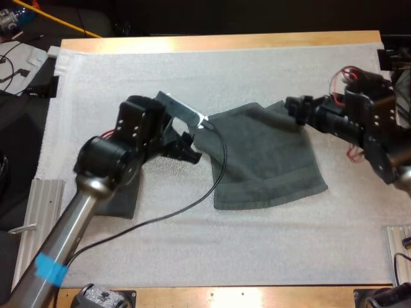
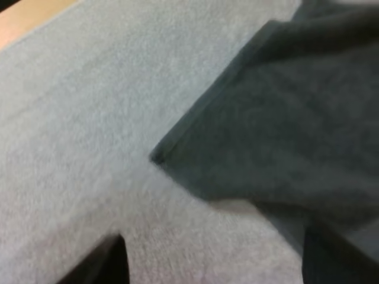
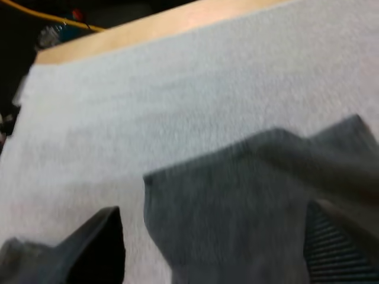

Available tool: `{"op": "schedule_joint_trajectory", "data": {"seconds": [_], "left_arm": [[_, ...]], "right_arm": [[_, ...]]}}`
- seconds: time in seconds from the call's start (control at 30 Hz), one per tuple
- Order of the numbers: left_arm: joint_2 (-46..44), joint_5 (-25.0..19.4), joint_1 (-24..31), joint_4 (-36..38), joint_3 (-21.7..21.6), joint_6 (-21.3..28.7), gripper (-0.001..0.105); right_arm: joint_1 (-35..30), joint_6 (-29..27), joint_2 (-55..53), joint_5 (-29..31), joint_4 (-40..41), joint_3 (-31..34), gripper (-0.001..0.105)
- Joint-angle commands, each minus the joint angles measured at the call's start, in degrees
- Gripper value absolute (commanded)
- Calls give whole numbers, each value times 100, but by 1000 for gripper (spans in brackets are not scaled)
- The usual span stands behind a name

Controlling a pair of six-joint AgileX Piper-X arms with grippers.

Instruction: Pick towel from pile, fold and stack

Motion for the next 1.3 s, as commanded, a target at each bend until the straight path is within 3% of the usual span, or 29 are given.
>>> {"op": "schedule_joint_trajectory", "data": {"seconds": [0.0,0.03,0.53,0.73,0.9,0.97,1.27], "left_arm": [[-464,178,9,537,1,-339,59],[-384,82,-1,409,-28,-193,59],[-2035,950,-17,2120,17,-769,59],[-2404,1122,-21,2545,312,-884,59],[-2560,1173,-9,2507,571,-927,59],[-2690,1207,-20,2471,913,-972,59],[-2740,1457,-35,1833,1867,-1020,59]], "right_arm": [[-7,-284,-522,12,718,-31,62],[-12,-258,-415,32,584,-18,62],[0,-690,-2065,304,3048,-45,62],[-8,-758,-2277,444,3744,-35,62],[-15,-748,-2294,458,3798,-5,62],[-27,-767,-2313,458,3855,102,62],[-45,-794,-2249,546,3126,1299,63]]}}
